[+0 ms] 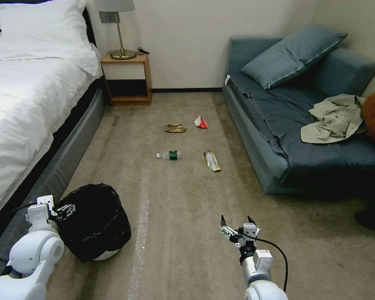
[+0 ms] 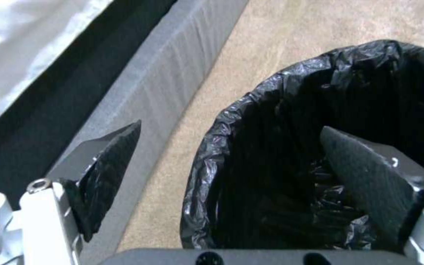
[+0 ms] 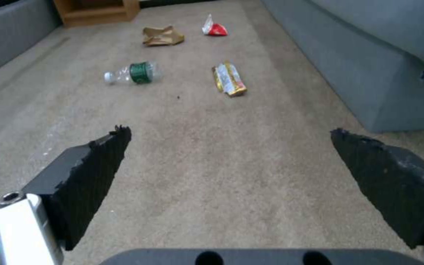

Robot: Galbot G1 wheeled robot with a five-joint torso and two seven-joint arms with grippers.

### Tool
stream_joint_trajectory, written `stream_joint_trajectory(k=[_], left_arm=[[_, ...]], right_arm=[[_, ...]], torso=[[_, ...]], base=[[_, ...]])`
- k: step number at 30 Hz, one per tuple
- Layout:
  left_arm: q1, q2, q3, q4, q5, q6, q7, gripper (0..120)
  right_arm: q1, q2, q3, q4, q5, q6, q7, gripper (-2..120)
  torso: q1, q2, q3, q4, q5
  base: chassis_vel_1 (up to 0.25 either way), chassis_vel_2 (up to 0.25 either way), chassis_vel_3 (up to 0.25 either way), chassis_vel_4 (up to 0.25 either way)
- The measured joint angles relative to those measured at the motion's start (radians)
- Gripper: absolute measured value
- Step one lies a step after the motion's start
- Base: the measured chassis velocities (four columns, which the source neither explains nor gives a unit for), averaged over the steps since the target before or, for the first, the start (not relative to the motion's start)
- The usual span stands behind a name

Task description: Pick up the trash bin, then pick up the garbage on the floor and place it into the trash bin.

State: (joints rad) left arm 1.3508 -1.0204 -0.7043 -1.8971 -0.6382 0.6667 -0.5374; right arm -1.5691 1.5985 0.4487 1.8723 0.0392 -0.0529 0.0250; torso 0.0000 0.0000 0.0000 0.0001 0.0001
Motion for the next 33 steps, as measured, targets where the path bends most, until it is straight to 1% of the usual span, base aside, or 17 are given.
stream_joint_trajectory(k=[1,3,7,8,10,12,21,25,26,27,28,29,30,31,33], left_arm=[[0.0,0.0,0.0,0.0,0.0,0.0,0.0,94],[-0.031,0.014,0.017,0.033,-0.03,0.017,-0.009,94],[-0.051,0.023,0.03,0.056,-0.04,0.024,-0.01,93],[-0.069,0.034,0.043,0.085,-0.043,0.029,-0.009,90],[-0.075,0.037,0.047,0.096,-0.043,0.03,-0.008,89],[-0.09,0.045,0.061,0.136,-0.042,0.03,-0.002,86],[-0.101,0.045,0.076,0.185,-0.035,0.031,0.014,86],[-0.105,0.041,0.083,0.203,-0.031,0.031,0.019,81],[-0.106,0.04,0.084,0.208,-0.027,0.031,0.022,79],[-0.106,0.038,0.086,0.214,-0.021,0.032,0.027,72],[-0.106,0.038,0.086,0.214,-0.021,0.032,0.027,72],[-0.106,0.038,0.086,0.217,-0.019,0.032,0.028,69],[-0.106,0.037,0.087,0.222,-0.016,0.032,0.031,63],[-0.106,0.037,0.087,0.222,-0.016,0.032,0.031,63],[-0.106,0.036,0.087,0.225,-0.011,0.03,0.036,52]], right_arm=[[0.0,0.0,0.0,0.0,0.0,0.0,0.0,100],[0.003,0.003,0.0,-0.003,-0.003,-0.002,0.0,100],[0.004,0.004,0.0,-0.004,-0.005,-0.003,-0.001,100],[0.004,0.006,0.001,-0.004,-0.008,-0.004,-0.001,100],[0.004,0.006,0.001,-0.004,-0.009,-0.005,0.0,100],[0.005,0.008,0.002,-0.004,-0.012,-0.007,-0.001,100],[0.004,0.008,-0.001,-0.002,-0.02,-0.007,-0.001,100],[0.001,0.008,-0.005,0.0,-0.027,-0.007,-0.001,100],[0.0,0.008,-0.005,0.001,-0.029,-0.007,-0.001,100],[-0.003,0.008,-0.006,0.003,-0.032,-0.007,-0.001,100],[-0.003,0.008,-0.006,0.003,-0.032,-0.007,-0.001,100],[-0.004,0.008,-0.007,0.004,-0.033,-0.007,-0.001,100],[-0.007,0.008,-0.008,0.006,-0.034,-0.007,-0.001,100],[-0.007,0.008,-0.008,0.006,-0.034,-0.007,-0.001,100],[-0.009,0.008,-0.009,0.009,-0.036,-0.007,-0.001,100]], torso=[[0.0,0.0,0.0,0.0,0.0],[0.0,0.0,0.0,-0.0001,-0.0005],[0.0,0.0,0.0,-0.0001,-0.0007],[0.0,0.0,0.0,-0.0002,-0.0008],[0.0,0.0,0.0,-0.0001,-0.0009],[0.0,0.0,0.0,-0.0001,-0.001],[0.0,0.0,0.0,0.0001,-0.0008],[0.0,0.0,0.0,0.0003,-0.0006],[0.0,0.0,0.0,0.0005,-0.0006],[0.0,0.0,0.0,0.0005,-0.0004],[0.0,0.0,0.0,0.0005,-0.0004],[0.0,0.0,0.0,0.0005,-0.0004],[0.0,0.0,0.0,0.0004,-0.0004],[0.0,0.0,0.0,0.0004,-0.0004],[0.0,0.0,0.0,0.0002,-0.0004]], base=[[0.0,0.0,0.0,0.0],[0.0,0.0,0.0,0.0],[0.0,0.0,0.0,0.0],[0.0,0.0,0.0,0.0],[0.0,0.0,0.0,0.0],[0.0,0.0,0.0,0.0],[0.0,0.0,0.0,0.0],[0.0,0.0,0.0,0.0],[0.0,0.0,0.0,0.0],[0.0,0.0,0.0,0.0],[0.0,0.0,0.0,0.0],[0.0,0.0,0.0,0.0],[0.0,0.0,0.0,0.0],[0.0,0.0,0.0,0.0],[0.0,0.0,0.0,0.0]])
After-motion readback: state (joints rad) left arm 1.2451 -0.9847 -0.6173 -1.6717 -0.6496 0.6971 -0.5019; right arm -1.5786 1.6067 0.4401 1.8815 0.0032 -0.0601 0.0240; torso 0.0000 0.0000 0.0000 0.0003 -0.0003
